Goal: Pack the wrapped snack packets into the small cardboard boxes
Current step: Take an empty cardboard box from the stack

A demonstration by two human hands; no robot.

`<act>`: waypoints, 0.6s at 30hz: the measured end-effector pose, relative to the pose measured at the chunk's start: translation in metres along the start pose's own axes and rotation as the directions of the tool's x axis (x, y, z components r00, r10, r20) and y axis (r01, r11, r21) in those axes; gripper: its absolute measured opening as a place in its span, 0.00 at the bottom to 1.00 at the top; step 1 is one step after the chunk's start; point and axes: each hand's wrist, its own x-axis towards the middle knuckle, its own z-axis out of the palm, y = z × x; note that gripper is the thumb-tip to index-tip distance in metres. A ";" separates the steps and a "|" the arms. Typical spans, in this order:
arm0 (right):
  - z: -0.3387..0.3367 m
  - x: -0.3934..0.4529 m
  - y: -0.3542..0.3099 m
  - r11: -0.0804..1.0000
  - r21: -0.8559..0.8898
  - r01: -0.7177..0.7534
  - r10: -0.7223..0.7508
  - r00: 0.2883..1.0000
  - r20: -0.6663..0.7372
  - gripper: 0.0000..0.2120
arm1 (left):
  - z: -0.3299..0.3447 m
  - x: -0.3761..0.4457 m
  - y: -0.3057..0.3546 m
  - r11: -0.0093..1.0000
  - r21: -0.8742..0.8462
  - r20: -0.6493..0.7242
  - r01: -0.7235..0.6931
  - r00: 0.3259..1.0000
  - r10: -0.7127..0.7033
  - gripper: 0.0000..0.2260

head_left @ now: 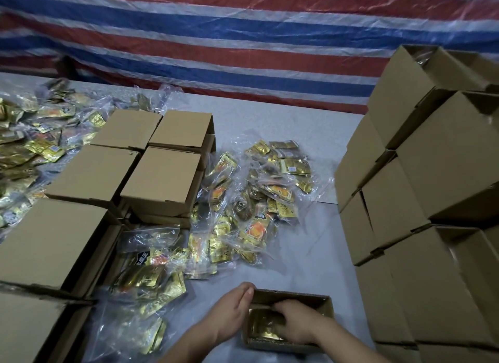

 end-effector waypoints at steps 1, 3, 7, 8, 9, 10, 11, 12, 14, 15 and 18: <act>-0.002 -0.002 0.003 0.999 -0.020 -0.027 0.026 0.999 -0.045 0.18 | 0.000 0.000 0.000 1.000 0.003 0.000 0.003 1.000 -0.003 0.12; -0.002 -0.002 0.010 0.990 -0.085 -0.109 0.104 0.992 -0.066 0.19 | 0.000 -0.001 0.003 1.000 0.007 -0.001 0.006 1.000 -0.006 0.12; 0.012 0.003 0.011 0.979 -0.063 -0.193 0.198 0.976 0.089 0.25 | 0.004 -0.004 0.006 1.000 0.011 0.016 0.004 1.000 -0.004 0.12; 0.015 0.005 0.010 0.978 -0.051 -0.201 0.205 0.973 0.105 0.27 | 0.004 -0.004 0.007 1.000 0.012 0.012 0.004 1.000 -0.004 0.12; 0.017 0.006 0.010 0.975 -0.053 -0.215 0.219 0.970 0.103 0.28 | 0.004 -0.004 0.009 1.000 0.014 0.006 0.007 1.000 -0.007 0.12; 0.018 0.008 0.011 0.972 -0.059 -0.227 0.232 0.969 0.090 0.29 | 0.004 -0.005 0.011 1.000 0.015 0.008 0.015 1.000 -0.015 0.12; 0.018 0.009 0.011 0.970 -0.061 -0.234 0.238 0.968 0.075 0.28 | 0.003 -0.004 0.011 1.000 0.024 0.012 0.018 1.000 -0.018 0.12; 0.017 0.009 0.010 0.973 -0.053 -0.225 0.228 0.972 0.054 0.25 | 0.003 -0.004 0.010 0.999 0.035 0.013 0.021 1.000 -0.022 0.12; 0.012 0.006 0.008 0.985 0.000 -0.171 0.171 0.985 -0.010 0.20 | 0.001 -0.005 0.011 0.998 0.059 0.003 0.019 1.000 -0.019 0.12; 0.009 0.005 0.007 0.989 0.039 -0.141 0.142 0.989 -0.044 0.16 | 0.001 -0.005 0.012 0.997 0.070 -0.006 0.016 1.000 -0.016 0.12; 0.001 0.005 0.006 0.988 0.078 -0.131 0.134 0.990 -0.037 0.10 | -0.001 -0.005 0.014 0.997 0.072 -0.003 0.032 0.999 -0.031 0.12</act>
